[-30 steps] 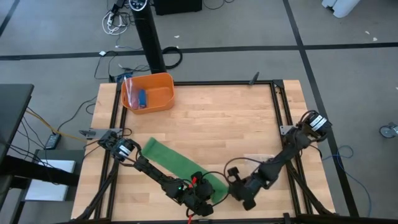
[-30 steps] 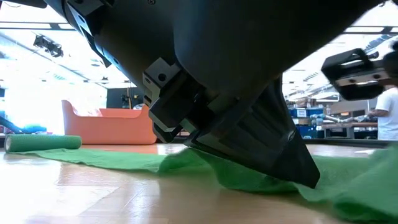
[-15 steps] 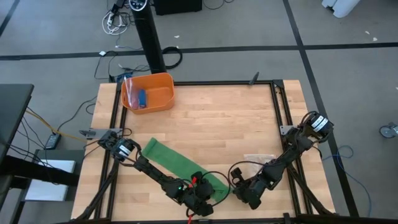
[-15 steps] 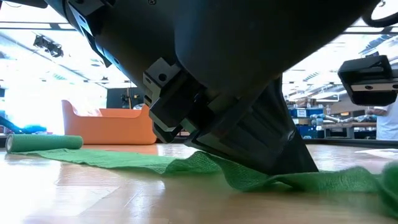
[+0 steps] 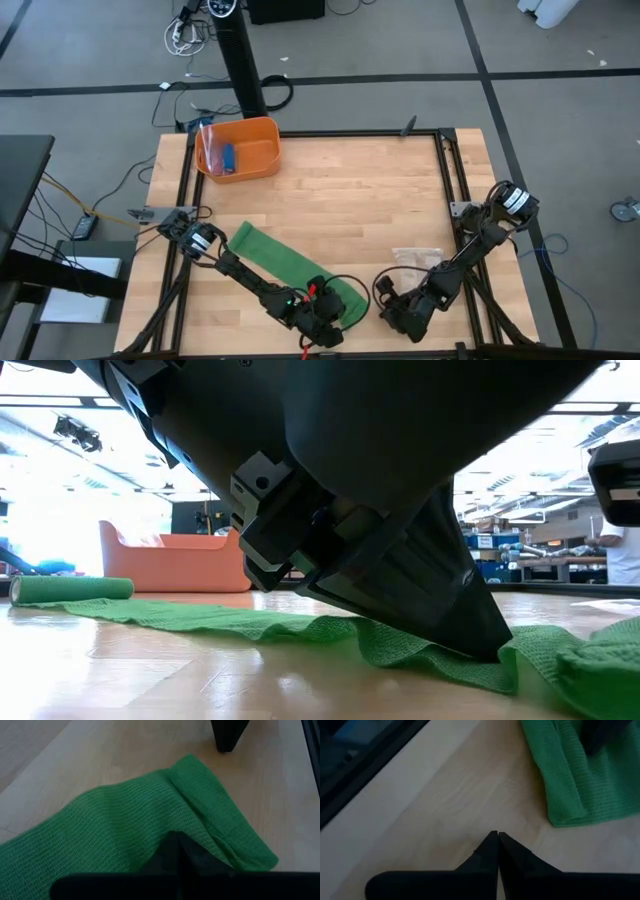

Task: Roll bandage
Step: Roll the green bandage

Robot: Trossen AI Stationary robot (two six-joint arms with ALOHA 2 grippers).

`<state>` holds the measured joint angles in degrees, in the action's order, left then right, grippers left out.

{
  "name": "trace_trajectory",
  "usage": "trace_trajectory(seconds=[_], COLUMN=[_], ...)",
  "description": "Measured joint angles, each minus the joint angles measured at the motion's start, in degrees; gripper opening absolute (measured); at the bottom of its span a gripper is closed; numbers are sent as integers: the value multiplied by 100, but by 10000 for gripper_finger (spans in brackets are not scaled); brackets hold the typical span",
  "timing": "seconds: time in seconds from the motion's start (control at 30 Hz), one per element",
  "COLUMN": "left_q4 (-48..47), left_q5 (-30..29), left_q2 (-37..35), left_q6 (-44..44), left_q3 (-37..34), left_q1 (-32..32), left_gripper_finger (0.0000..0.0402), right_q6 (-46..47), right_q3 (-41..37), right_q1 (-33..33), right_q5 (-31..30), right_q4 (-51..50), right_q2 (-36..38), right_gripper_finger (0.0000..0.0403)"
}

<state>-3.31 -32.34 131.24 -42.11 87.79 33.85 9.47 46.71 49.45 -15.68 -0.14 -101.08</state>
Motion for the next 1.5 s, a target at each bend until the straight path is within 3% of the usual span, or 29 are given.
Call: trace_trajectory(seconds=[0.27,0.5,0.77,0.97,1.2,1.5], left_q4=[0,2,7,10,-8,-28], left_q5=[0,0,2,1,2,1], left_q2=[0,0,0,0,0,0], left_q6=[2,31,96,91,66,26], left_q3=[0,0,0,0,0,0], left_q1=[0,-4,-11,-11,-11,-11], left_gripper_finger=[0,0,0,0,0,0], right_q6=[409,420,488,548,549,594], right_q3=[373,582,587,647,678,678], right_q1=[-451,-1217,-1472,-1476,-1456,-1200], right_q5=[-131,994,1436,1255,1270,1178], right_q4=[295,231,161,180,135,345], right_q2=[138,60,-331,-474,-472,-474], right_gripper_finger=[66,64,64,59,5,21])
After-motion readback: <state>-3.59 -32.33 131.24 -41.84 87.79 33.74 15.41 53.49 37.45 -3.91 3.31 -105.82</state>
